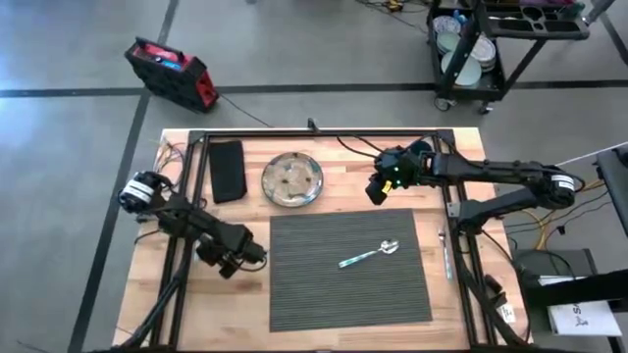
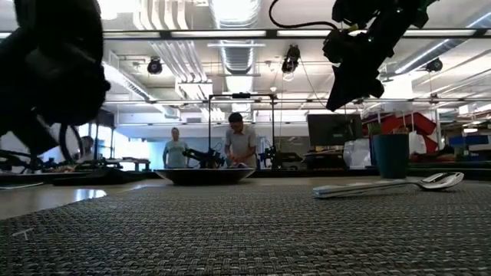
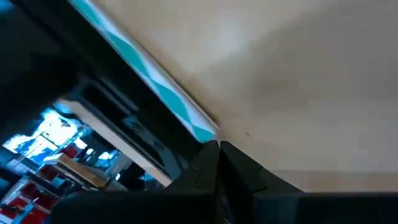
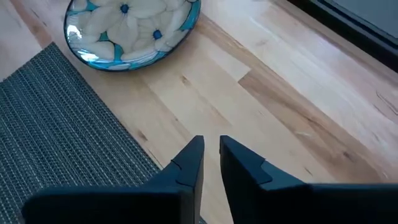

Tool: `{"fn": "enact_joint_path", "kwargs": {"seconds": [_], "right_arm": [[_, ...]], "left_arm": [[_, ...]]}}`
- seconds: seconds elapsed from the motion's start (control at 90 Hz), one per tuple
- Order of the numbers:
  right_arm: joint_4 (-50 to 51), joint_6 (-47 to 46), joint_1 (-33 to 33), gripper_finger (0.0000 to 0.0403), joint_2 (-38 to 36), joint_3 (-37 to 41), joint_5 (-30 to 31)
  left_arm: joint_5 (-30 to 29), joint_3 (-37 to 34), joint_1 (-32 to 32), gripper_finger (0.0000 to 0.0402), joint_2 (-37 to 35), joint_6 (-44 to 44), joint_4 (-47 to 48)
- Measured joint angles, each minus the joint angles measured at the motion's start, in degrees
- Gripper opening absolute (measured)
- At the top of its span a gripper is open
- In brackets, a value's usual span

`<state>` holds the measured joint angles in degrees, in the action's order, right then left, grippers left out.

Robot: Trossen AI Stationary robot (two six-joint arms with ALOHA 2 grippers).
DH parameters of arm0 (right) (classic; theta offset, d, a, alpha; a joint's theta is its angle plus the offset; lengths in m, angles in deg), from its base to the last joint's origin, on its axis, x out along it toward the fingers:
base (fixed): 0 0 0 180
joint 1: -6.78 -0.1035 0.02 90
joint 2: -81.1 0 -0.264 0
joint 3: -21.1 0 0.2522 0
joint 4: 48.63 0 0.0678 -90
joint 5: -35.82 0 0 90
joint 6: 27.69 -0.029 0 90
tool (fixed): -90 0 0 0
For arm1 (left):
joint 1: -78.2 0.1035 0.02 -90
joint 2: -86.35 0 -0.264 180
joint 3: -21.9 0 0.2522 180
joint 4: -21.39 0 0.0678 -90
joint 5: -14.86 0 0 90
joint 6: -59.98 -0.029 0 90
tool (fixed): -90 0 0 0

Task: Set table place
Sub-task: Put the blue knife on the gray mat

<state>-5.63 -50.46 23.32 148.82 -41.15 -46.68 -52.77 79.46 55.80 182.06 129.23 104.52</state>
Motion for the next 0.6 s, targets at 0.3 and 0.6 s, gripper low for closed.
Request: {"fn": "enact_joint_path", "kwargs": {"seconds": [0.3,0.6], "right_arm": [[0.0,0.3,0.0,0.0036,0.0,0.0,0.0],[0.4,0.3,0.0,0.0046,0.0,0.0,0.0]], "left_arm": [[3.7,-4.4,-3.5,0.0,-0.5,6.4,-8.8],[2.9,-8.9,-4.1,0.0,-0.6,14.0,-8.5]]}}
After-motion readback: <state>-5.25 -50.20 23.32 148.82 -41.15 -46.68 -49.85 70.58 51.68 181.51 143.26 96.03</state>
